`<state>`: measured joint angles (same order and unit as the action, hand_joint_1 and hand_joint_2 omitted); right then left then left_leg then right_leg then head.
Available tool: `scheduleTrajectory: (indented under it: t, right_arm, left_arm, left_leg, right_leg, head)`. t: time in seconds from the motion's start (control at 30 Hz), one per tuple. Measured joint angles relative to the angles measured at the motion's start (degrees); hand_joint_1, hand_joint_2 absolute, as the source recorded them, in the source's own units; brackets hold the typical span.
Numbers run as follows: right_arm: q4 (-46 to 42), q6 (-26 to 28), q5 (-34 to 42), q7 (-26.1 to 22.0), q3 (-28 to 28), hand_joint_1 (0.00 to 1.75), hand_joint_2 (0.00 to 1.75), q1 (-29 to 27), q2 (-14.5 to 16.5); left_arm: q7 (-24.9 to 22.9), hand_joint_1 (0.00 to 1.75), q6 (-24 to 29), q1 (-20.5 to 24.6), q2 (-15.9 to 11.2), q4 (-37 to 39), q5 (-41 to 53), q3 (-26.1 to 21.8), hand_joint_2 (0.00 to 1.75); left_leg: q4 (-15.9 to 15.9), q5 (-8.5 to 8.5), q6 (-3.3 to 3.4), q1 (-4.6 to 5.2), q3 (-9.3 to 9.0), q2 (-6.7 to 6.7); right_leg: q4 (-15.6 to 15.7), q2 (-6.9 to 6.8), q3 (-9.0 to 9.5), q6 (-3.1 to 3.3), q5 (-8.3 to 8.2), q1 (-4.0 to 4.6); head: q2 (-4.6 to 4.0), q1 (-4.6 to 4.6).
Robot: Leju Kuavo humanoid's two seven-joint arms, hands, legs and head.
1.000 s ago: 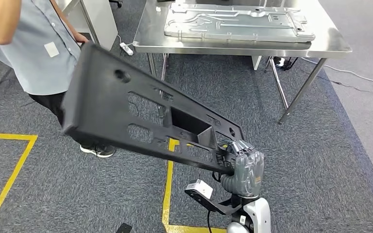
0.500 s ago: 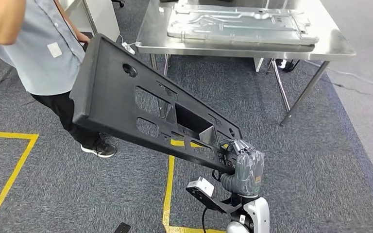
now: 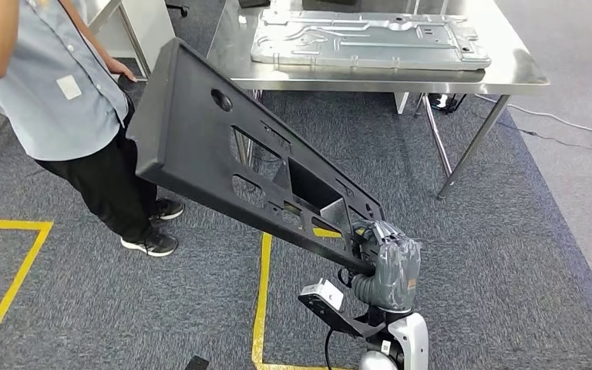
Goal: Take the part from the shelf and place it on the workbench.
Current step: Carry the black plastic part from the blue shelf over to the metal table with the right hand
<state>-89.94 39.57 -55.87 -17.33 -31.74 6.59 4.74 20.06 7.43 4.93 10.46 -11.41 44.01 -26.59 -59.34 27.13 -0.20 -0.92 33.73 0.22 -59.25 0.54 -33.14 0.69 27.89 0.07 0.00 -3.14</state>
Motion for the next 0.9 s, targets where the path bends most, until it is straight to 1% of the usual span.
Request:
scheduleTrajectory:
  t: [0.03, 0.07, 0.1, 0.13, 0.17, 0.2, 0.23, 0.27, 0.3, 0.33, 0.37, 0.4, 0.43, 0.47, 0.5, 0.53, 0.57, 0.63, 0.67, 0.7, 0.73, 0.77, 0.8, 0.83, 0.87, 0.9]
  right_arm:
    - [0.0, 0.0, 0.0, 0.0, 0.0, 1.71, 1.75, 0.1, 0.0]
    - [0.0, 0.0, 0.0, 0.0, 0.0, 1.71, 1.75, 0.2, 0.0]
    - [0.0, 0.0, 0.0, 0.0, 0.0, 1.71, 1.75, 0.2, 0.0]
    - [0.0, 0.0, 0.0, 0.0, 0.0, 1.71, 1.75, 0.4, 0.0]
    - [0.0, 0.0, 0.0, 0.0, 0.0, 1.71, 1.75, 0.6, 0.0]
    - [0.0, 0.0, 0.0, 0.0, 0.0, 1.71, 1.75, 0.8, 0.0]
    - [0.0, 0.0, 0.0, 0.1, 0.0, 1.71, 1.75, 0.9, 0.0]
    - [0.0, 0.0, 0.0, 0.1, 0.0, 1.71, 1.75, 1.0, -0.1]
    - [0.1, 0.0, 0.0, 0.2, 0.0, 1.71, 1.75, 1.0, -0.1]
    - [0.1, 0.0, 0.0, 0.2, 0.0, 1.71, 1.75, 1.1, -0.1]
    - [0.1, 0.0, 0.0, 0.3, 0.0, 1.71, 1.75, 1.2, -0.2]
    - [0.2, 0.0, 0.0, 0.4, 0.0, 1.71, 1.75, 1.3, -0.2]
    - [0.2, 0.0, 0.0, 0.5, 0.0, 1.71, 1.75, 1.4, -0.2]
    - [0.2, 0.0, 0.0, 0.5, 0.0, 1.71, 1.75, 1.6, -0.2]
    - [0.2, 0.0, 0.0, 0.5, 0.0, 1.71, 1.75, 1.7, -0.2]
    - [0.2, 0.0, 0.0, 0.5, 0.0, 1.71, 1.75, 1.8, -0.2]
    - [0.2, 0.0, 0.0, 0.6, -0.1, 1.71, 1.75, 1.8, -0.2]
    - [0.2, 0.0, 0.0, 0.6, -0.1, 1.71, 1.75, 1.9, -0.2]
    - [0.2, 0.0, 0.0, 0.6, -0.1, 1.71, 1.75, 2.0, -0.2]
    - [0.2, 0.0, 0.0, 0.6, -0.1, 1.71, 1.75, 2.1, -0.2]
    - [0.2, 0.0, 0.0, 0.6, -0.1, 1.71, 1.75, 2.2, -0.2]
    - [0.3, 0.0, 0.0, 0.6, -0.1, 1.71, 1.75, 2.2, -0.2]
    - [0.3, 0.0, 0.0, 0.6, -0.1, 1.71, 1.75, 2.2, -0.2]
    - [0.4, 0.0, 0.0, 0.6, -0.1, 1.71, 1.75, 2.2, -0.2]
    - [0.5, 0.0, 0.0, 0.6, -0.1, 1.71, 1.75, 2.2, -0.2]
    - [0.5, 0.0, 0.0, 0.6, -0.1, 1.71, 1.75, 2.2, -0.2]
  left_arm:
    - [0.0, 0.0, 0.0, 0.0, 0.0, 0.0, 0.0, 0.0, 1.75]
    - [0.0, 0.0, -0.1, 0.0, 0.0, 0.0, 0.1, 0.0, 1.75]
    - [0.0, 0.0, -0.1, 0.0, 0.0, 0.0, 0.2, 0.0, 1.75]
    - [0.0, 0.0, -0.1, 0.0, 0.0, 0.0, 0.2, 0.0, 1.75]
    - [0.0, 0.0, -0.1, 0.0, 0.0, 0.0, 0.3, 0.0, 1.75]
    - [0.0, 0.0, -0.2, 0.1, 0.0, 0.0, 0.4, 0.0, 1.75]
    - [0.0, 0.0, -0.3, 0.1, 0.0, 0.0, 0.4, 0.0, 1.75]
    - [0.0, 0.0, -0.4, 0.1, 0.0, 0.0, 0.4, 0.0, 1.75]
    - [0.0, 0.0, -0.5, 0.1, -0.1, 0.0, 0.4, 0.0, 1.75]
    - [0.0, 0.0, -0.6, 0.1, -0.1, 0.0, 0.5, 0.0, 1.75]
    - [0.0, 0.0, -0.6, 0.1, 0.0, 0.0, 0.5, 0.0, 1.75]
    - [0.0, 0.0, -0.6, 0.1, 0.0, 0.0, 0.5, 0.0, 1.75]
    - [0.0, 0.0, -0.6, 0.1, 0.0, 0.0, 0.6, 0.0, 1.75]
    - [0.0, 0.0, -0.6, 0.1, 0.0, 0.0, 0.6, 0.0, 1.75]
    - [0.0, 0.0, -0.6, 0.1, 0.0, 0.0, 0.6, 0.0, 1.75]
    - [0.0, 0.0, -0.6, 0.1, 0.0, 0.0, 0.6, 0.0, 1.75]
    - [0.0, 0.0, -0.6, 0.1, -0.1, 0.0, 0.6, 0.0, 1.75]
    - [0.0, 0.0, -0.6, 0.2, -0.1, 0.0, 0.6, -0.1, 1.75]
    - [0.0, 0.0, -0.7, 0.2, -0.1, 0.0, 0.6, -0.1, 1.75]
    - [0.0, 0.0, -0.7, 0.2, -0.1, 0.0, 0.6, -0.1, 1.75]
    - [0.0, 0.0, -0.7, 0.2, -0.1, 0.0, 0.6, -0.1, 1.75]
    - [0.0, 0.0, -0.8, 0.1, -0.1, 0.0, 0.6, -0.1, 1.75]
    - [0.0, 0.0, -0.8, 0.1, -0.1, 0.0, 0.6, -0.1, 1.75]
    - [0.0, 0.0, -0.8, 0.0, -0.1, 0.0, 0.6, -0.1, 1.75]
    - [0.0, 0.0, -0.8, 0.0, -0.1, 0.0, 0.7, -0.1, 1.75]
    - [0.0, 0.0, -0.8, 0.0, -0.1, 0.0, 0.7, -0.1, 1.75]
  left_leg:
    - [0.2, 0.11, 0.2, 0.16, -0.1, -0.02]
    - [0.4, -0.03, 0.49, 0.04, -0.13, -0.03]
    - [0.7, -0.18, 0.77, -0.08, -0.28, -0.02]
    - [1.0, -0.34, 1.14, -0.25, -0.46, 0.01]
    - [1.3, -0.49, 1.44, -0.44, -0.63, 0.05]
    - [1.4, -0.52, 1.63, -0.46, -0.71, 0.08]
    - [1.4, -0.49, 1.78, -0.47, -0.72, 0.11]
    - [1.4, -0.44, 1.8, -0.47, -0.72, 0.13]
    - [1.4, -0.36, 1.81, -0.48, -0.74, 0.13]
    - [1.3, -0.25, 1.75, -0.51, -0.82, 0.11]
    - [1.2, -0.11, 1.64, -0.55, -0.95, 0.07]
    - [1.2, 0.1, 1.45, -0.58, -1.13, 0.03]
    - [1.1, 0.32, 1.17, -0.51, -1.24, 0.0]
    - [1.0, 0.47, 0.85, -0.44, -1.3, -0.02]
    - [1.0, 0.57, 0.5, -0.34, -1.31, -0.02]
    - [1.0, 0.58, 0.13, -0.25, -1.32, 0.0]
    - [1.2, 0.58, -0.24, -0.27, -1.44, 0.03]
    - [0.5, 1.29, -0.83, -0.38, -1.39, 0.07]
    - [-1.3, 2.36, -1.01, -0.43, -0.67, 0.06]
    - [-4.2, 3.88, -1.12, -0.47, 0.73, 0.04]
    - [-8.1, 5.58, -1.19, -0.44, 2.69, 0.03]
    - [-12.0, 6.94, -1.24, -0.44, 4.82, 0.02]
    - [-14.6, 7.38, -1.23, -0.43, 6.4, 0.03]
    - [-15.2, 6.68, -1.14, -0.42, 7.03, 0.03]
    - [-13.4, 4.9, -0.95, -0.39, 6.5, 0.03]
    - [-9.7, 2.45, -0.64, -0.31, 4.97, 0.01]
  right_leg:
    - [0.0, 0.02, -0.07, -0.3, 0.0, 0.03]
    - [0.1, 0.02, -0.07, -0.6, 0.0, 0.05]
    - [-0.1, -0.01, -0.09, -0.89, 0.23, 0.03]
    - [-0.9, -0.07, -0.41, -1.18, 0.89, -0.01]
    - [-3.0, -0.12, -1.32, -1.48, 2.15, -0.06]
    - [-6.2, -0.17, -2.84, -1.75, 3.83, -0.26]
    - [-10.1, -0.21, -4.79, -2.01, 5.54, -0.42]
    - [-13.6, -0.22, -6.65, -2.24, 6.73, -0.6]
    - [-15.5, -0.24, -7.81, -2.4, 6.89, -0.77]
    - [-15.2, -0.27, -7.92, -2.5, 5.9, -0.93]
    - [-12.7, -0.33, -6.87, -2.52, 3.95, -1.07]
    - [-8.6, -0.44, -5.06, -2.49, 1.73, -1.18]
    - [-4.8, -0.54, -3.26, -2.38, 0.19, -1.14]
    - [-1.9, -0.58, -1.91, -2.17, -0.71, -1.04]
    - [-0.4, -0.59, -1.25, -1.94, -0.88, -0.89]
    - [-0.2, -0.52, -1.14, -1.65, -0.64, -0.68]
    - [-0.1, -0.42, -1.1, -1.28, -0.69, -0.66]
    - [0.4, -0.38, -0.65, -0.44, -0.75, -0.83]
    - [0.6, -0.41, -0.36, 0.0, -0.76, -0.93]
    - [0.8, -0.47, -0.09, 0.36, -0.7, -0.92]
    - [0.8, -0.5, 0.03, 0.65, -0.57, -0.8]
    - [0.8, -0.5, 0.09, 0.86, -0.43, -0.64]
    - [0.7, -0.45, 0.18, 1.0, -0.29, -0.47]
    - [0.6, -0.36, 0.33, 1.07, -0.13, -0.31]
    - [0.6, -0.25, 0.57, 1.07, 0.06, -0.18]
    - [0.6, -0.16, 0.9, 1.01, 0.29, -0.07]
  head:
    - [0.0, -0.01]
    - [0.0, -0.01]
    - [0.0, -0.02]
    - [0.0, -0.1]
    - [0.0, -0.18]
    - [0.0, -0.26]
    - [0.0, -0.33]
    - [0.0, -0.32]
    - [0.0, -0.32]
    - [0.0, -0.32]
    - [0.0, -0.31]
    - [0.0, -0.32]
    - [0.0, -0.32]
    - [0.0, -0.3]
    - [0.0, -0.27]
    - [0.0, -0.24]
    - [0.0, -0.2]
    - [0.0, -0.15]
    - [0.0, -0.08]
    - [0.0, -0.01]
    - [0.0, 0.04]
    - [0.0, 0.07]
    - [0.0, 0.07]
    - [0.0, 0.07]
    - [0.0, 0.08]
    - [0.0, 0.07]
